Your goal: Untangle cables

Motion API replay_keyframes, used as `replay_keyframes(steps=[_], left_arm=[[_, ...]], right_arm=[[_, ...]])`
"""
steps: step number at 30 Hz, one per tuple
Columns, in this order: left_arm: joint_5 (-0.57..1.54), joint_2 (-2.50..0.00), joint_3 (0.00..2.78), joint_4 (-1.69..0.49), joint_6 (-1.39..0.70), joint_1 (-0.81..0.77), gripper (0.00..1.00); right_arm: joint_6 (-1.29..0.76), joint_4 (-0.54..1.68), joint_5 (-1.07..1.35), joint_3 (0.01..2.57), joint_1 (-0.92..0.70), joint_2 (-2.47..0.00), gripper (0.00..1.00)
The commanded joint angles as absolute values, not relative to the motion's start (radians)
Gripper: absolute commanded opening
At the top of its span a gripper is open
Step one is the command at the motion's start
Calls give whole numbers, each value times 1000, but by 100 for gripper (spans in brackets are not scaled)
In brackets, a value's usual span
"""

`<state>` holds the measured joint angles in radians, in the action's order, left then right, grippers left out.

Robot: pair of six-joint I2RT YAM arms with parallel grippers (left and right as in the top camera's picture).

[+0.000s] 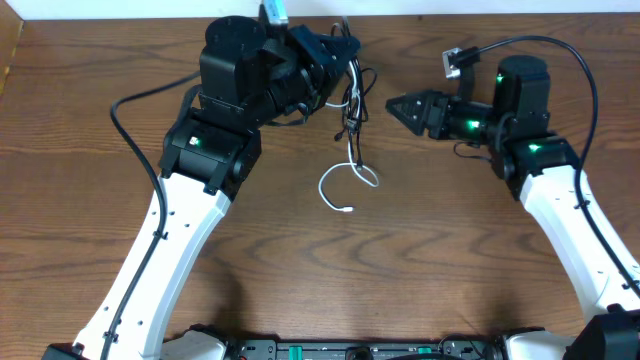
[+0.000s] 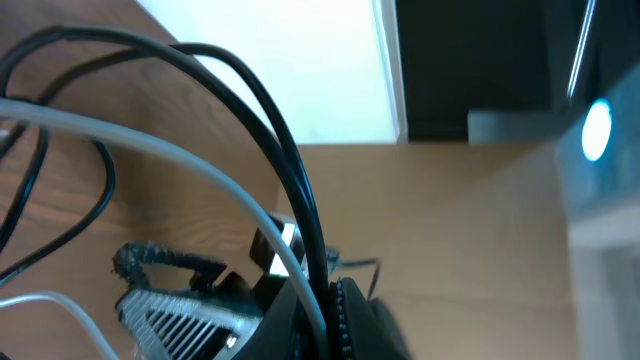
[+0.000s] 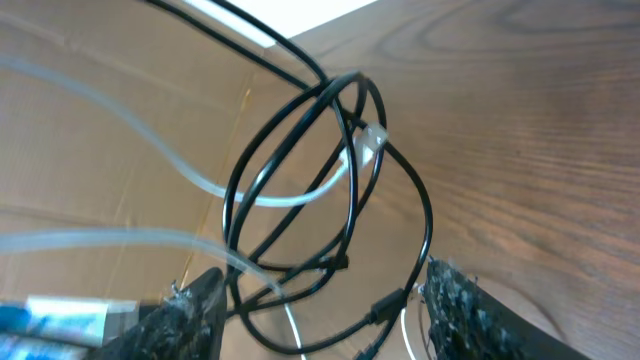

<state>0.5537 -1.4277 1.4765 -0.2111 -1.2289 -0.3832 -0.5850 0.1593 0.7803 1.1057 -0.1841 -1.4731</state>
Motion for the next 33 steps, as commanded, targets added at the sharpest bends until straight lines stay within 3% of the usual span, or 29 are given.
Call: replay_keyframes(steps=[1,15,25,33], left_arm=[[680,-1412,1487,-200,-1008,-381,7],[870,-1412,1487,-101,-969,-381,7],[906,-1412,1487,-58,-957,-381,7],[906,-1412,1487,-59,-938,-381,7]], right_arm=[[-662,145,649,1114,-245,-1489,60],[-726,169,605,1114,-322,-1656,58],[-633,505,355,1114,-292,-1671,57],[-517,732,233,1114,-173,-1671,56]])
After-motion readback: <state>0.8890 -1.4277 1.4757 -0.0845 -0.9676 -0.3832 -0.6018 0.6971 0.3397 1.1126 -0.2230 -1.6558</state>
